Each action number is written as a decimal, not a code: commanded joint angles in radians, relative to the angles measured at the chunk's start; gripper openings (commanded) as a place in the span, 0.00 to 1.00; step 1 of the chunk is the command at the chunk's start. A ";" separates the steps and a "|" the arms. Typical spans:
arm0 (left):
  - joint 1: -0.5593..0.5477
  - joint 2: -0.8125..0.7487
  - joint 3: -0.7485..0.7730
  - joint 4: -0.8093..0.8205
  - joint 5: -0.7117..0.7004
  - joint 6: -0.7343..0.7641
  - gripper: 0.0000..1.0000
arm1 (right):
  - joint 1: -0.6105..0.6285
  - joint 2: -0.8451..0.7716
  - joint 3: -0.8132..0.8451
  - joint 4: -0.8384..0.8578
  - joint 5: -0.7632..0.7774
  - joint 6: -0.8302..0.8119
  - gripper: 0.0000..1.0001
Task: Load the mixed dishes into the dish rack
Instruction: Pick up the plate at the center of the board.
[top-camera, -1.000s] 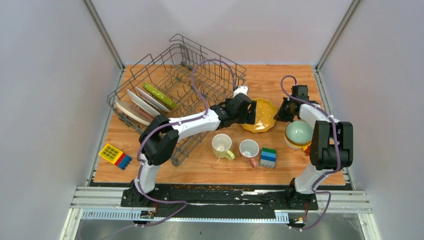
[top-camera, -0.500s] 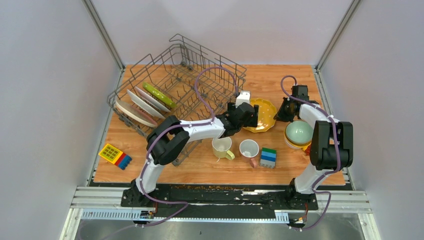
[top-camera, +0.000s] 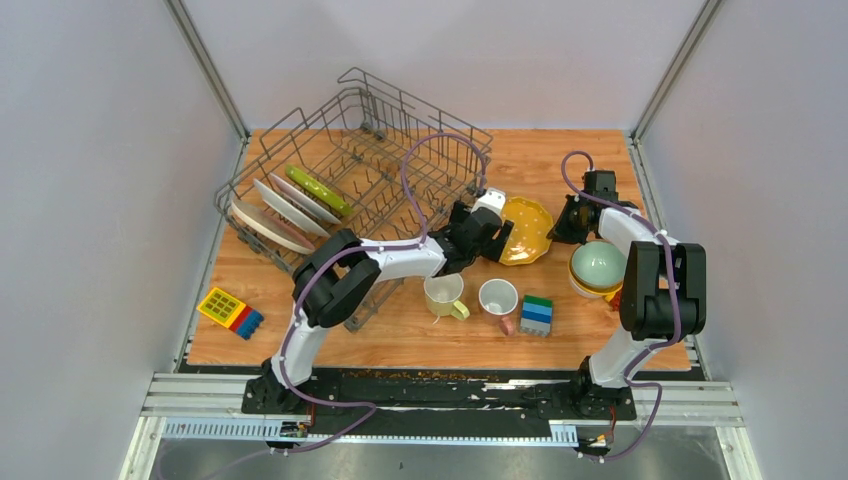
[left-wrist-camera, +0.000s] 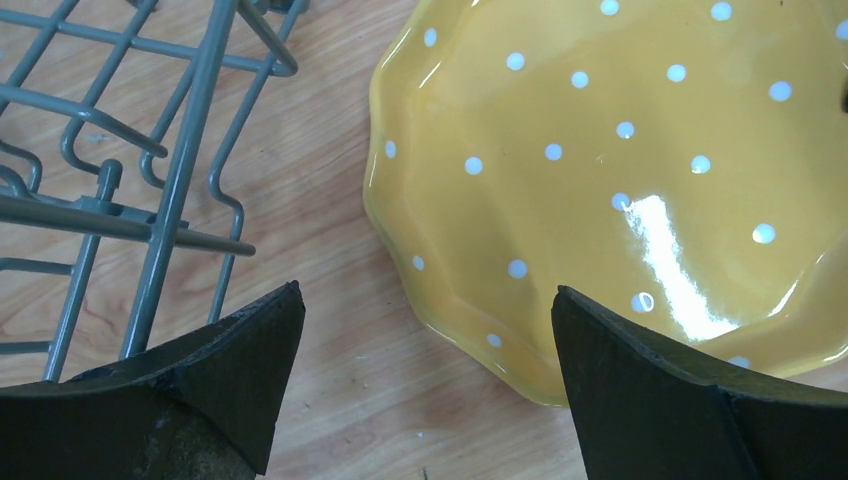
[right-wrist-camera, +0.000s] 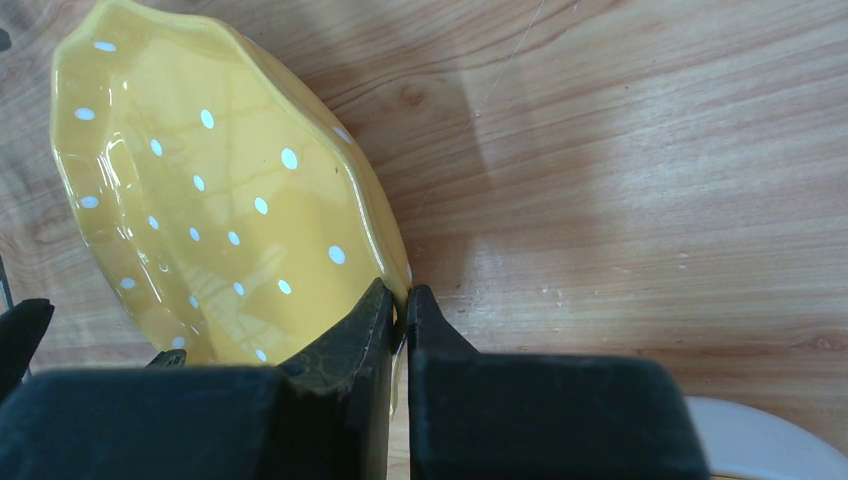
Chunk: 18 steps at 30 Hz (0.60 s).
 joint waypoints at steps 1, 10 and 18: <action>0.056 -0.011 0.049 0.038 0.058 0.094 1.00 | 0.005 -0.018 0.005 0.018 -0.033 -0.023 0.00; 0.126 0.061 0.169 -0.051 0.169 0.073 1.00 | 0.005 -0.011 0.001 0.019 -0.044 -0.020 0.00; 0.119 0.085 0.177 -0.155 0.183 -0.059 0.97 | 0.004 -0.013 0.000 0.019 -0.043 -0.017 0.00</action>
